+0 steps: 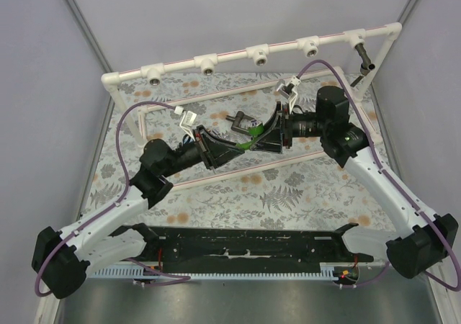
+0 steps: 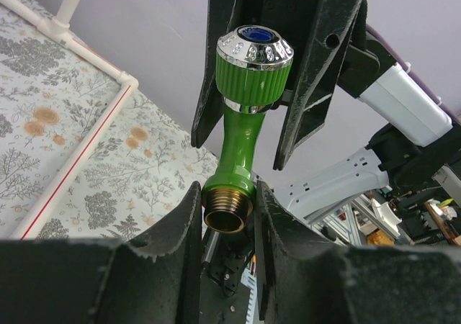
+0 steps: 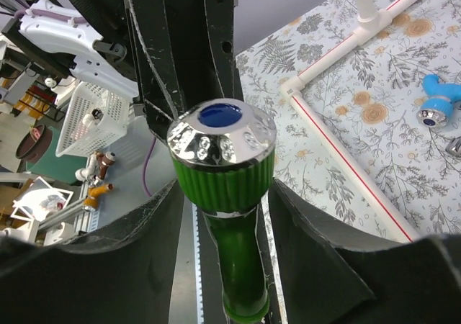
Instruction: Install the water faucets
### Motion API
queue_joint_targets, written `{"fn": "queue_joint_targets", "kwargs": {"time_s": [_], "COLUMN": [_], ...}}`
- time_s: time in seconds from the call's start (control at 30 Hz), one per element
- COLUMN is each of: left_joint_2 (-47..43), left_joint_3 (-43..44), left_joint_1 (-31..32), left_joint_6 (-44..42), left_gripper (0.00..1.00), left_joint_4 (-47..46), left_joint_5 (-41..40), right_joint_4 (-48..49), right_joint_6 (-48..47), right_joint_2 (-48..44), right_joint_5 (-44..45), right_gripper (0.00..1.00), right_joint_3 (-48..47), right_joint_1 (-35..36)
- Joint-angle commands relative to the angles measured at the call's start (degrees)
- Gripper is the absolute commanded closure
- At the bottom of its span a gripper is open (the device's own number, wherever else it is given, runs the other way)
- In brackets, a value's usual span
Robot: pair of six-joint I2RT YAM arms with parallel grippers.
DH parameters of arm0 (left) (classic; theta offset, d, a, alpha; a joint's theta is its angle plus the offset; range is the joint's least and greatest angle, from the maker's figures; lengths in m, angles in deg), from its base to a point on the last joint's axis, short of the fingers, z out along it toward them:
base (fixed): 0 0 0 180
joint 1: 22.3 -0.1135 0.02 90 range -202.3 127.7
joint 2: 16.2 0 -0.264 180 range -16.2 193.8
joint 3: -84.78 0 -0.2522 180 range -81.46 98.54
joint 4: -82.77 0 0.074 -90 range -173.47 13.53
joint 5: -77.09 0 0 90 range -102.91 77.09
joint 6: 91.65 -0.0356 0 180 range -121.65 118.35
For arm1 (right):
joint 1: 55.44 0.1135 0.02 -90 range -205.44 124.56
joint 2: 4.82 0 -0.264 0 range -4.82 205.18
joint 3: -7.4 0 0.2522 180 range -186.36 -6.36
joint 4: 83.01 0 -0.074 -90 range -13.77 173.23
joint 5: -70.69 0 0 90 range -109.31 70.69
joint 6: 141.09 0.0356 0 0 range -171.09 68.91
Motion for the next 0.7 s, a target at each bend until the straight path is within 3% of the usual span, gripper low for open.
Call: {"fn": "queue_joint_targets", "kwargs": {"time_s": [0.0,0.2,0.33,0.4,0.43,0.5,0.53,0.6,0.67], "left_joint_2": [-0.44,-0.44,-0.44,-0.7,-0.88,-1.67,-2.02,-1.94,-1.24], "left_joint_3": [2.72,2.89,2.63,2.98,3.5,6.22,7.71,11.84,17.45], "left_joint_1": [-0.14,-0.14,-0.22,-0.22,-0.22,-0.22,-0.22,-0.22,-0.22], "left_joint_6": [1.66,1.66,1.4,0.44,-0.44,-3.6,-5.53,-10.01,-14.05], "left_gripper": [0.98,0.98,0.98,0.98,0.98,0.97,0.89,0.6,0.41], "left_joint_4": [-4.32,-4.76,-4.76,-2.66,-0.04,7.42,12.59,23.57,34.73], "left_joint_5": [-0.01,-0.1,-0.54,-1.85,-2.9,-6.32,-8.86,-14.31,-20.11], "right_joint_4": [2.84,3.01,2.75,1.0,-1.1,-5.32,-7.43,-8.59,-9.29], "right_joint_6": [1.17,1.26,1.09,-0.49,-1.8,-4.96,-7.24,-9.97,-10.17], "right_joint_2": [0.02,-0.33,-0.24,-0.24,-0.41,-0.94,-1.38,-2.26,-3.49], "right_joint_5": [-0.06,0.2,0.02,0.37,1.85,8.59,11.77,15.13,21.08], "right_gripper": [0.43,0.51,0.73,0.95,1.0,1.0,1.0,1.0,1.0], "right_joint_3": [-0.34,-0.61,-0.78,-1.04,-1.22,-1.57,-1.57,-0.18,0.27], "right_joint_1": [0.36,0.37,0.28,0.28,0.28,0.1,0.1,-0.42,-0.77]}}
